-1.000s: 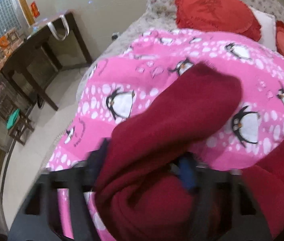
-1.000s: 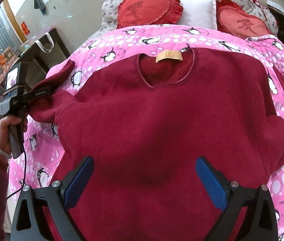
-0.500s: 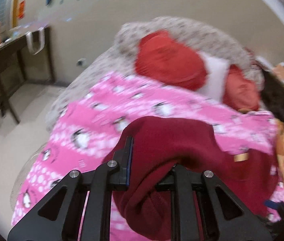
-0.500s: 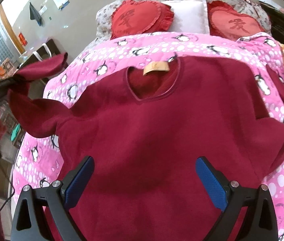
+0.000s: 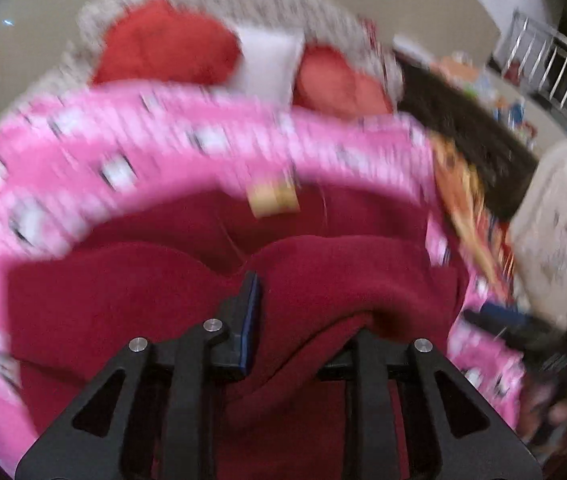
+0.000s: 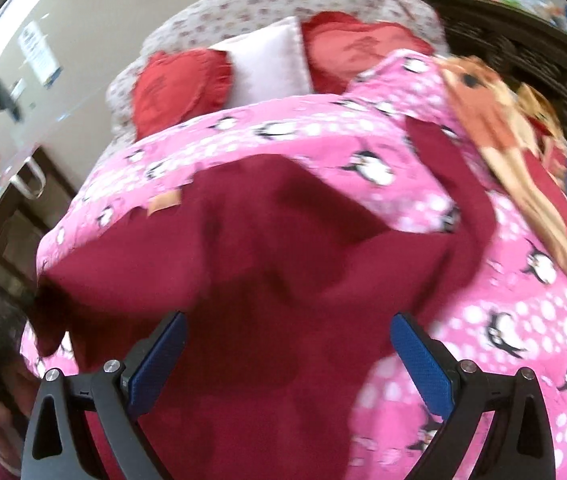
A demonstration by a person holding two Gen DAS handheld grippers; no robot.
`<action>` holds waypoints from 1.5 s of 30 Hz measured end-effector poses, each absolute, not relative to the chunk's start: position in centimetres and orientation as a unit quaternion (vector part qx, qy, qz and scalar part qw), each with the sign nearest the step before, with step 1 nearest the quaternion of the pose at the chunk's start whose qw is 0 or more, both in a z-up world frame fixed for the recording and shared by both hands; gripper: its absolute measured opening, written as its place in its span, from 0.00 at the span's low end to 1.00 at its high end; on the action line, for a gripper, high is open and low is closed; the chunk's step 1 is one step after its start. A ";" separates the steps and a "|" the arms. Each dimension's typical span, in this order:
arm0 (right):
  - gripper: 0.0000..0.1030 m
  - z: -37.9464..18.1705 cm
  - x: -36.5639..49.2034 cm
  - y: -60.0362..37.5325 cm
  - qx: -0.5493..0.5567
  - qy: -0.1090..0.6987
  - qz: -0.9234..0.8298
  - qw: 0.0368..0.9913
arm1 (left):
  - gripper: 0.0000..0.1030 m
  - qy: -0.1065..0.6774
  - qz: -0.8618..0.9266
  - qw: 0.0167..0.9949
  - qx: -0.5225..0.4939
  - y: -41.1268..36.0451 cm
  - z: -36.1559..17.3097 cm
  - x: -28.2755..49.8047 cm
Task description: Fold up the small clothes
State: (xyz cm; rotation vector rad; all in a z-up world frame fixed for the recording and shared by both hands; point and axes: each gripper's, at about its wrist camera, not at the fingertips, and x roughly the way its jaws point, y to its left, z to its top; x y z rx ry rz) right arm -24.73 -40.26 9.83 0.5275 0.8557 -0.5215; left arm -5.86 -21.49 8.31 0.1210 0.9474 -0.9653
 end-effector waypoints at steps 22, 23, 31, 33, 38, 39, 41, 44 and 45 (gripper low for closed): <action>0.98 7.0 -21.6 -38.2 0.257 0.428 -0.132 0.856 | 0.56 0.435 -0.417 0.795 0.076 -10.7 8.2 -8.0; 0.98 7.1 -21.4 -37.6 0.258 0.428 -0.121 0.857 | 0.56 0.435 -0.420 0.793 0.075 -10.4 8.1 -8.4; 0.98 5.6 -19.8 -30.5 0.210 0.459 0.034 0.862 | 0.62 0.459 -0.418 0.783 0.043 -7.4 7.0 -9.0; 0.98 4.3 -19.2 -28.8 0.172 0.470 0.029 0.865 | 0.62 0.467 -0.412 0.781 0.037 -7.0 6.7 -8.9; 0.09 3.7 -18.2 -26.5 0.087 0.482 0.032 0.871 | 0.62 0.463 -0.401 0.790 0.021 -5.5 7.2 -9.0; 0.04 4.8 -18.4 -26.9 0.082 0.468 0.027 0.880 | 0.62 0.458 -0.398 0.795 0.020 -5.1 7.4 -9.1; 0.04 7.2 -18.6 -28.5 0.077 0.440 0.002 0.895 | 0.62 0.454 -0.392 0.800 0.021 -4.7 7.4 -9.0; 0.04 10.8 -19.4 -32.4 0.093 0.404 -0.046 0.909 | 0.62 0.461 -0.376 0.803 0.023 -4.3 6.7 -8.6; 0.04 11.7 -19.5 -34.0 0.086 0.399 -0.073 0.910 | 0.62 0.467 -0.370 0.803 0.024 -4.2 6.2 -8.4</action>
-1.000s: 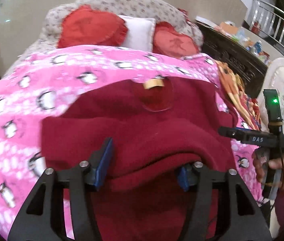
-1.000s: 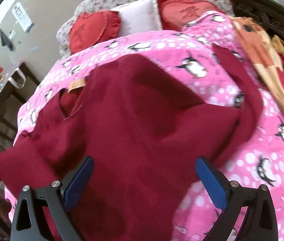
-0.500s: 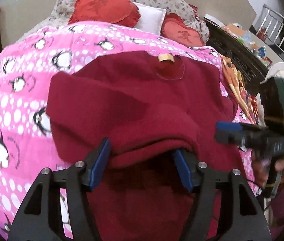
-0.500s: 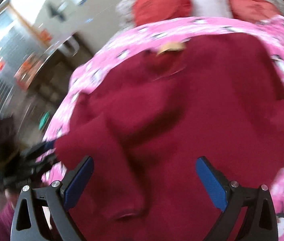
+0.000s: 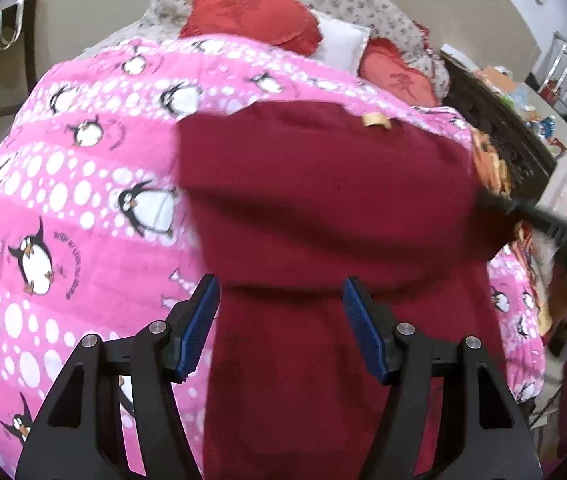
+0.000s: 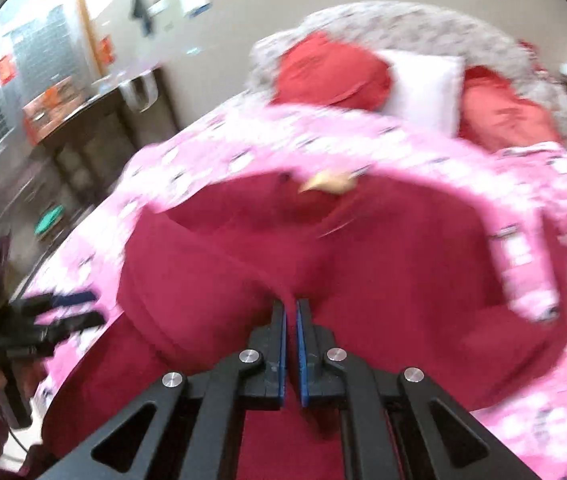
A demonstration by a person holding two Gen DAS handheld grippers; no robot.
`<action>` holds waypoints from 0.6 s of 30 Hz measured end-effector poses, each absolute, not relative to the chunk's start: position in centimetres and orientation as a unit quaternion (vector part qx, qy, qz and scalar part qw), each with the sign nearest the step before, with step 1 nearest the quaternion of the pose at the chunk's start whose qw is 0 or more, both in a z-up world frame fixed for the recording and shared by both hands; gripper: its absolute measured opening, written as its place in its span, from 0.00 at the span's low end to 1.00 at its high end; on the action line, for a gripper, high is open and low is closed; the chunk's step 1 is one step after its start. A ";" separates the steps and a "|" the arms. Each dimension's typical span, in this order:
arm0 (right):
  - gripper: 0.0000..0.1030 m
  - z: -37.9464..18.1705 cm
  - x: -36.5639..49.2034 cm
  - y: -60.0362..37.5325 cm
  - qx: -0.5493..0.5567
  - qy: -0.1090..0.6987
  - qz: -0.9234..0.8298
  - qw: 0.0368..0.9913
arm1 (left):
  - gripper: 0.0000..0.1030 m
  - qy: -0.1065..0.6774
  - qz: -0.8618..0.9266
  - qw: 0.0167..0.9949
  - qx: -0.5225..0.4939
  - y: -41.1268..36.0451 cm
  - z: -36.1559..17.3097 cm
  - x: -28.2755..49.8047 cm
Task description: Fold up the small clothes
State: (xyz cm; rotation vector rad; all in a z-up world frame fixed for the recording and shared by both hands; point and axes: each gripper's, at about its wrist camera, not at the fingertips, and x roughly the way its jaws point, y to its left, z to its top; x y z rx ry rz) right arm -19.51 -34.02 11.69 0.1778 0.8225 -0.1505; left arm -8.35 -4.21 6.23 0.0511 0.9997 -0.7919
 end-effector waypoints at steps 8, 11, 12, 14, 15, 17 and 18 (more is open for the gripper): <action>0.31 9.6 -19.8 -41.8 0.077 0.466 -0.215 0.855 | 0.62 0.496 -0.336 0.800 0.024 -5.1 3.8 -7.1; 0.40 9.6 -20.5 -42.6 0.085 0.460 -0.254 0.847 | 0.62 0.490 -0.329 0.806 0.033 -5.5 4.0 -6.7; 0.41 10.5 -20.4 -42.2 0.093 0.441 -0.250 0.857 | 0.62 0.489 -0.326 0.808 0.037 -5.7 3.9 -6.4; 0.44 11.9 -20.1 -40.7 0.110 0.414 -0.209 0.879 | 0.62 0.492 -0.324 0.807 0.037 -6.0 3.7 -5.8; 0.46 12.5 -18.9 -39.2 0.116 0.408 -0.165 0.891 | 0.62 0.494 -0.323 0.806 0.036 -6.3 3.5 -5.3; 0.46 13.0 -16.7 -36.3 0.110 0.414 -0.079 0.900 | 0.62 0.495 -0.323 0.806 0.036 -6.7 3.2 -4.9; 0.46 13.0 -15.2 -34.4 0.099 0.419 -0.040 0.902 | 0.62 0.497 -0.322 0.805 0.036 -7.0 3.0 -4.6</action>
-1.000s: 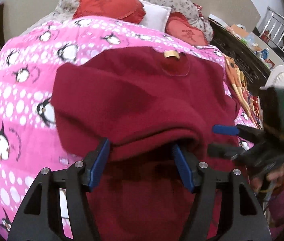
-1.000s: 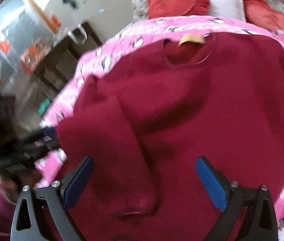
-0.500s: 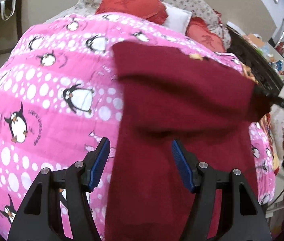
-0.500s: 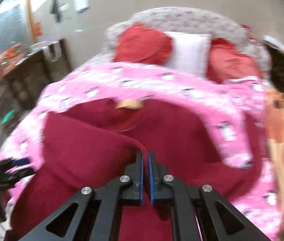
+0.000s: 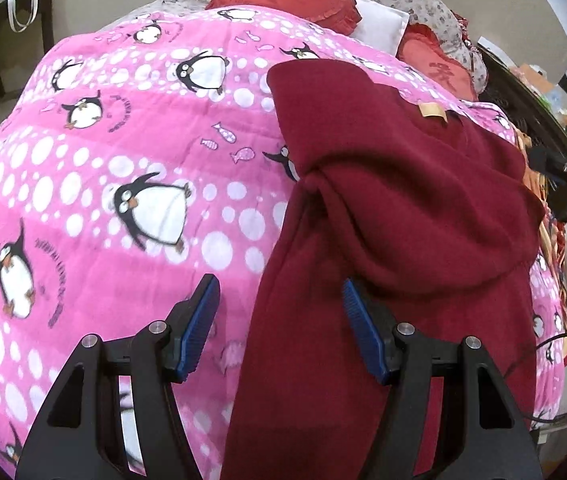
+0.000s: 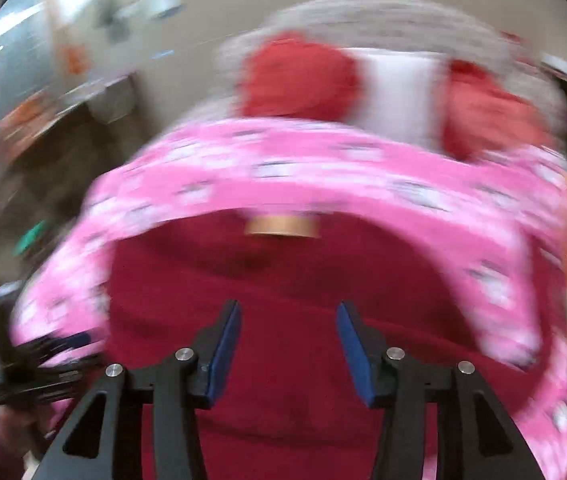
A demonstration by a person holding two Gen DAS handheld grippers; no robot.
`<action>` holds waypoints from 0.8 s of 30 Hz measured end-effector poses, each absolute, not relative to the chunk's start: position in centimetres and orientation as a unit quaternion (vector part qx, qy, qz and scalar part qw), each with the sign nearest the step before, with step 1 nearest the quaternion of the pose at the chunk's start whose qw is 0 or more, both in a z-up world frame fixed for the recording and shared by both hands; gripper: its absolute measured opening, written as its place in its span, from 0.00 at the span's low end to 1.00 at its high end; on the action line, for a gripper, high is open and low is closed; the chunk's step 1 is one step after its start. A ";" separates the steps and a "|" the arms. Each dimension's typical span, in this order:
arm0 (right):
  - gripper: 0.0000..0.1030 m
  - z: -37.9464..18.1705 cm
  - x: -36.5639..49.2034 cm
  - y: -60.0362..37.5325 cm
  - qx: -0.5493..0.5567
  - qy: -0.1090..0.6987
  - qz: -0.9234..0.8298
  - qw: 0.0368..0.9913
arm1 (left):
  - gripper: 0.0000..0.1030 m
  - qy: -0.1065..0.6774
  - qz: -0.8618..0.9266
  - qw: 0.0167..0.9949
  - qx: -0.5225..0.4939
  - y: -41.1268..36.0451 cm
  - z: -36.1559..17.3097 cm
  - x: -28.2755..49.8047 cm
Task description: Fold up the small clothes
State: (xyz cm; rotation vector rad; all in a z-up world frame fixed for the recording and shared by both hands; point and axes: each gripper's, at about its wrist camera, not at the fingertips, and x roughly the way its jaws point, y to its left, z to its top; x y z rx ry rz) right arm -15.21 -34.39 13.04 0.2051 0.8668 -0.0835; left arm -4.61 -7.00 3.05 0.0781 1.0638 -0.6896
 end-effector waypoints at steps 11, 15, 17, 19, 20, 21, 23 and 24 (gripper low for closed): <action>0.22 7.2 0.3 -21.2 -0.021 0.506 0.136 0.851 | 0.62 0.493 -0.321 0.809 0.022 -7.0 1.8 -3.7; 0.10 7.6 1.0 -21.3 -0.065 0.486 0.127 0.862 | 0.62 0.461 -0.337 0.821 0.003 -5.3 1.0 -4.8; 0.10 8.8 1.6 -23.0 -0.050 0.467 0.092 0.878 | 0.62 0.446 -0.340 0.828 -0.009 -4.5 0.7 -5.5; 0.10 8.6 3.0 -24.8 -0.026 0.462 0.050 0.885 | 0.62 0.446 -0.339 0.828 -0.010 -4.2 0.6 -5.6; 0.10 8.1 3.5 -25.3 -0.019 0.464 0.039 0.885 | 0.62 0.446 -0.338 0.828 -0.010 -4.2 0.6 -5.7; 0.10 6.9 4.3 -25.7 -0.008 0.472 0.031 0.881 | 0.62 0.446 -0.339 0.829 -0.008 -4.2 0.6 -5.7; 0.10 5.3 4.8 -25.6 -0.015 0.473 0.023 0.881 | 0.62 0.445 -0.340 0.829 -0.006 -4.3 0.6 -5.5; 0.10 5.4 4.6 -25.4 -0.021 0.464 0.023 0.885 | 0.63 0.445 -0.341 0.828 -0.007 -4.4 0.6 -5.5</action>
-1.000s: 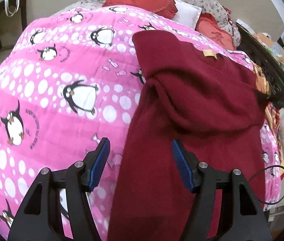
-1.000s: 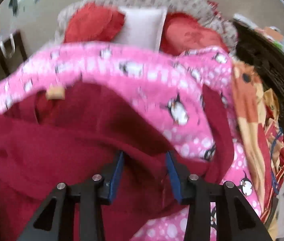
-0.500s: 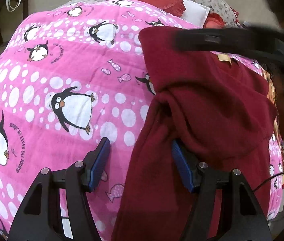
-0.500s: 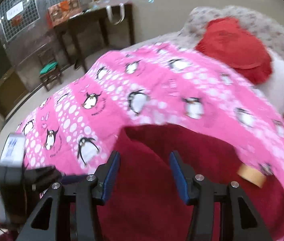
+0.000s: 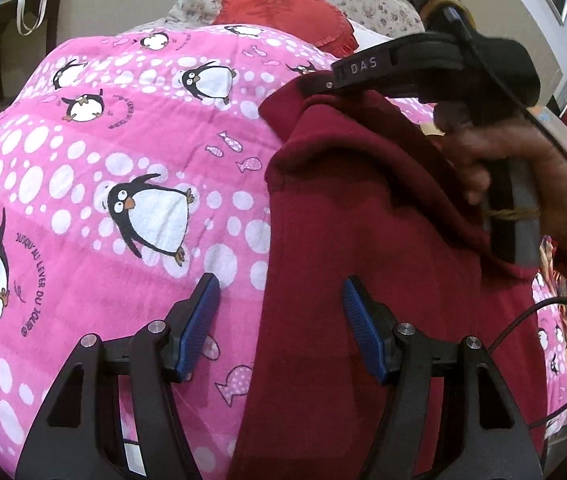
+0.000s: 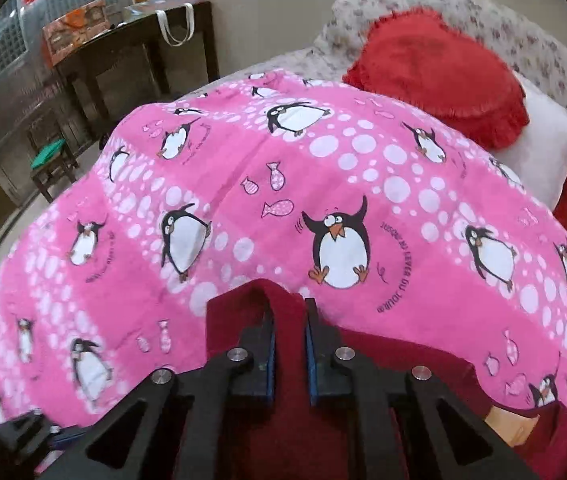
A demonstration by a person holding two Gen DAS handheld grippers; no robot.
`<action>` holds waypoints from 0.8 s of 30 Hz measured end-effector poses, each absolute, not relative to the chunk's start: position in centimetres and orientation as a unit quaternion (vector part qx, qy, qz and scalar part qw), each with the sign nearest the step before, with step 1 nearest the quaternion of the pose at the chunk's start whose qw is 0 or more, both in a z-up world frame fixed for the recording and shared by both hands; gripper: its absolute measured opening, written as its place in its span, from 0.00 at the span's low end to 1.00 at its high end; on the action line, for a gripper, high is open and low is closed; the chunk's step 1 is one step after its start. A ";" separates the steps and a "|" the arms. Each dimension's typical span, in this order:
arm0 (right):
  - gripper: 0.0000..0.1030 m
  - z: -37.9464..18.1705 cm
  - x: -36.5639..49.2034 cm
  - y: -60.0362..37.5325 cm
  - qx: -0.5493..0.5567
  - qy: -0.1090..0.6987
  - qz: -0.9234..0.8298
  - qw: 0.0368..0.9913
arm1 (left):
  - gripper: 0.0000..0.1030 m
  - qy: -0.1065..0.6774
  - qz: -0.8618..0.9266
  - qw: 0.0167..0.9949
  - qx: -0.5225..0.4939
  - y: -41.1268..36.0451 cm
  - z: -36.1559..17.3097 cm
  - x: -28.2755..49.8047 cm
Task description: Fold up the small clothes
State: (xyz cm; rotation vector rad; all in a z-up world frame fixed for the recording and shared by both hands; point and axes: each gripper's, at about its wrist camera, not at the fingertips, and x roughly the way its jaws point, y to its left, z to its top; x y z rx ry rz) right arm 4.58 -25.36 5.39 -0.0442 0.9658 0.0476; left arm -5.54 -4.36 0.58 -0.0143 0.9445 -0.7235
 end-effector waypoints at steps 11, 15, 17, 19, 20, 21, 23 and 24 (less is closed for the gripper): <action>0.47 11.2 -8.7 -32.4 0.000 0.434 -0.002 0.901 | 0.63 0.416 -0.342 0.842 0.024 -5.5 4.8 -3.9; 0.47 11.8 -9.2 -34.7 0.019 0.440 -0.013 0.898 | 0.63 0.419 -0.336 0.843 -0.004 -6.7 5.6 -0.8; 0.47 12.2 -7.9 -34.4 0.057 0.433 0.017 0.900 | 0.63 0.429 -0.347 0.834 -0.019 -7.6 5.6 0.2; 0.47 11.9 -6.1 -33.2 0.080 0.431 0.037 0.898 | 0.64 0.453 -0.355 0.817 -0.034 -8.5 5.3 1.5; 0.47 11.8 -5.1 -32.4 0.076 0.433 0.039 0.897 | 0.66 0.458 -0.360 0.812 -0.040 -8.8 5.3 1.8; 0.47 11.7 -4.4 -31.8 0.068 0.435 0.042 0.897 | 0.67 0.466 -0.366 0.805 -0.042 -9.1 5.0 2.2; 0.47 11.6 -3.3 -30.2 0.047 0.440 0.051 0.896 | 0.67 0.474 -0.366 0.799 -0.044 -9.0 5.5 2.2; 0.47 11.7 -3.0 -29.6 0.036 0.439 0.053 0.896 | 0.67 0.472 -0.372 0.797 -0.057 -8.4 6.0 2.1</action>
